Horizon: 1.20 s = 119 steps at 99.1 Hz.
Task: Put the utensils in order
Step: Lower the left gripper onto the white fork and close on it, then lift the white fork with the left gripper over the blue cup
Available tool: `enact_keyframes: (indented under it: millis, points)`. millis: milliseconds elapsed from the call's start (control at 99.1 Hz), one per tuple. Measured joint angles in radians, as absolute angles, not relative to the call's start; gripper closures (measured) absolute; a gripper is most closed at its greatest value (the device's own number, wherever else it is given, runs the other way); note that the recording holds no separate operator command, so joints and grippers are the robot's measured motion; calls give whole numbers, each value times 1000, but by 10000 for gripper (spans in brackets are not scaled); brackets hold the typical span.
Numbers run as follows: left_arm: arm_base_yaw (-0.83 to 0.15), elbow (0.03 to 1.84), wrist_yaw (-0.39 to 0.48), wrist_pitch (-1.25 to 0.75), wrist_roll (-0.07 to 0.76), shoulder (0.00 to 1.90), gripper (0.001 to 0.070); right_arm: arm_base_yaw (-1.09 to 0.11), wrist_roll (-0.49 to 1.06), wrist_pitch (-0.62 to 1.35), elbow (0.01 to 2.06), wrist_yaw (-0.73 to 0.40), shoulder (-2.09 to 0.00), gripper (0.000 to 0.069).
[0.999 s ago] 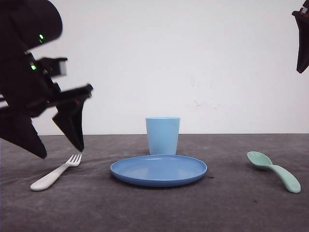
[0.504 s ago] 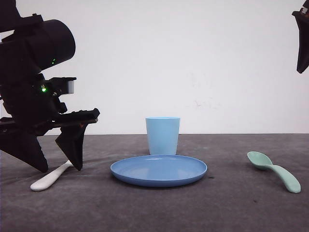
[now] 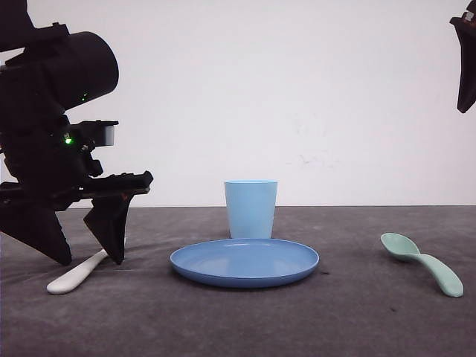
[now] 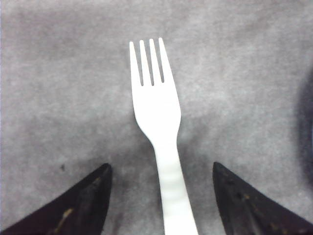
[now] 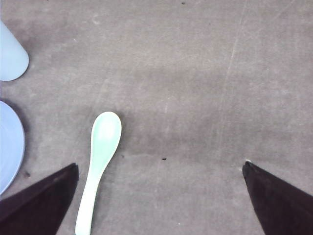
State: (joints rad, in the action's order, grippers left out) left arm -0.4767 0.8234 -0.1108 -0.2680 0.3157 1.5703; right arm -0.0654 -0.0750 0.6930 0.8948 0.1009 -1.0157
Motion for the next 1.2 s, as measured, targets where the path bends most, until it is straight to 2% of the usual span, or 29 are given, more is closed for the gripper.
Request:
enact_keyframes:
  millis: [61, 242, 373, 515, 686, 969, 1201]
  points:
    - [-477, 823, -112, -268, 315, 1570, 340, -65, -75, 693, 895, 101, -1016, 12]
    - [-477, 823, -118, -270, 316, 1572, 480, -65, -75, 693, 895, 101, -1016, 12]
    - [-485, 824, -151, -273, 315, 1577, 526, -65, -75, 693, 895, 101, -1016, 12]
    - [-494, 826, -159, -274, 313, 1578, 618, -65, -75, 693, 895, 101, -1016, 12]
    - [-495, 827, -159, -274, 309, 1578, 660, -65, -75, 693, 895, 101, -1016, 12]
    - [-496, 835, -158, -273, 300, 1579, 662, -65, -75, 695, 895, 101, -1016, 12]
    - [-512, 910, -151, -249, 281, 1520, 663, -65, -75, 700, 895, 101, -1016, 12]
